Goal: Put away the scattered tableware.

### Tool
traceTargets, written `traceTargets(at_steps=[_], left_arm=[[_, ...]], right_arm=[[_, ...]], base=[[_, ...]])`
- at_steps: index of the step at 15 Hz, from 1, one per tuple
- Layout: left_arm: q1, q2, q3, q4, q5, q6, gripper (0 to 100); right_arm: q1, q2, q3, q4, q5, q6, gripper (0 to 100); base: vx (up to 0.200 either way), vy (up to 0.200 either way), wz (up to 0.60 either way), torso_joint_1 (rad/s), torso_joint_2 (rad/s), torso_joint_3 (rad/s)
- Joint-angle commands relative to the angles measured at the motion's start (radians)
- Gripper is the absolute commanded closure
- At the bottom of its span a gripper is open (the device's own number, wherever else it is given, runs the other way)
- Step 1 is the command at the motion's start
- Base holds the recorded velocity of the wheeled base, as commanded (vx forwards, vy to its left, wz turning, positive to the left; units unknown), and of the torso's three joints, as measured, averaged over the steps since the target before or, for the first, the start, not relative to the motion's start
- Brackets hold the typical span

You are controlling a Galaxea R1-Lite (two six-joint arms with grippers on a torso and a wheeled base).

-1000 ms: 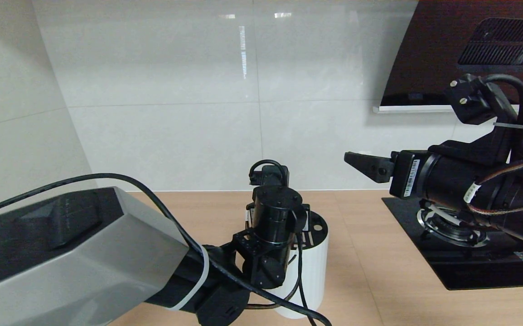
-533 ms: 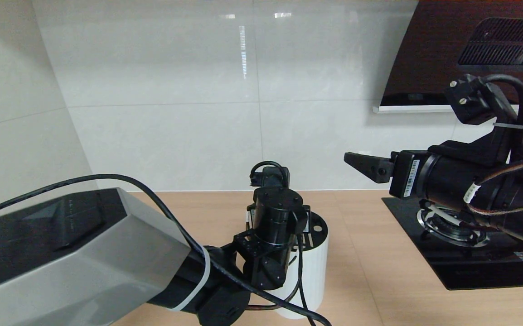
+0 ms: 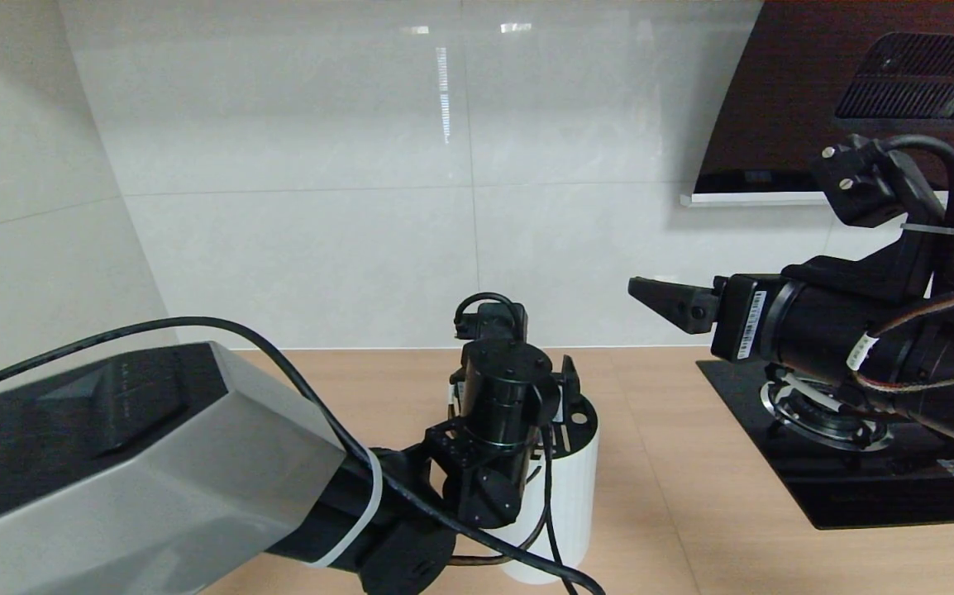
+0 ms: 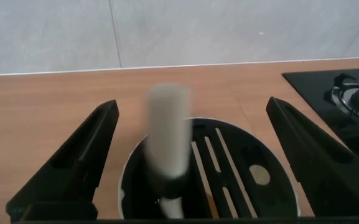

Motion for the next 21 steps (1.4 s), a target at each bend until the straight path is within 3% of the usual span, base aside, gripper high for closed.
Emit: traceTargets(at_steps=[1,2,4,8,9,11,13,14,16,18,20,21], left_arm=[[0.000,-0.027,0.003,-0.003,0.002,0.000,0],[0.000,-0.027,0.003,-0.003,0.002,0.000,0],[0.001,-0.218,0.045,0.003,-0.007,0.012,0],[0.012,-0.491,0.127,0.026,-0.068,0.077,0],[0.031,-0.589,0.170,0.071,-0.088,0.101,0],[0.063,-0.701,0.210,0.155,-0.118,0.120,0],[0.126,-0.831,0.229,0.262,-0.162,0.118,0],[0.162,-0.880,0.253,0.301,-0.171,0.117,0],[0.273,-1.038,0.368,0.364,-0.177,0.111,0],[0.314,-1.239,0.459,0.429,-0.179,0.115,0],[0.344,-1.448,0.516,0.589,-0.179,0.117,0],[0.400,-1.558,0.537,0.698,-0.183,0.117,0]], right_arm=[[0.001,0.000,0.001,0.000,0.001,0.000,0],[0.001,0.000,0.001,0.000,0.001,0.000,0],[0.001,-0.005,0.004,0.000,0.001,0.000,0],[0.000,-0.019,0.003,-0.006,-0.016,-0.003,0],[-0.008,-0.081,0.004,-0.003,-0.025,-0.037,0],[-0.037,-0.149,0.018,0.000,-0.025,-0.077,0],[-0.080,-0.220,0.072,0.000,-0.028,-0.097,0],[-0.111,-0.261,0.113,0.000,-0.028,-0.097,0],[-0.255,-0.402,0.248,0.000,-0.025,-0.124,0],[-0.425,-0.560,0.372,0.000,0.030,-0.166,0],[-0.537,-0.744,0.440,0.012,0.113,-0.167,0],[-0.563,-0.855,0.448,0.078,0.116,-0.169,0]], base=[[0.000,0.000,0.00,0.000,0.00,0.000],[0.000,0.000,0.00,0.000,0.00,0.000],[0.000,0.000,0.00,0.000,0.00,0.000],[0.000,0.000,0.00,0.000,0.00,0.000],[0.000,0.000,0.00,0.000,0.00,0.000],[0.000,0.000,0.00,0.000,0.00,0.000],[0.000,0.000,0.00,0.000,0.00,0.000],[0.000,0.000,0.00,0.000,0.00,0.000],[0.000,0.000,0.00,0.000,0.00,0.000],[0.000,0.000,0.00,0.000,0.00,0.000],[0.000,0.000,0.00,0.000,0.00,0.000],[0.000,0.000,0.00,0.000,0.00,0.000]])
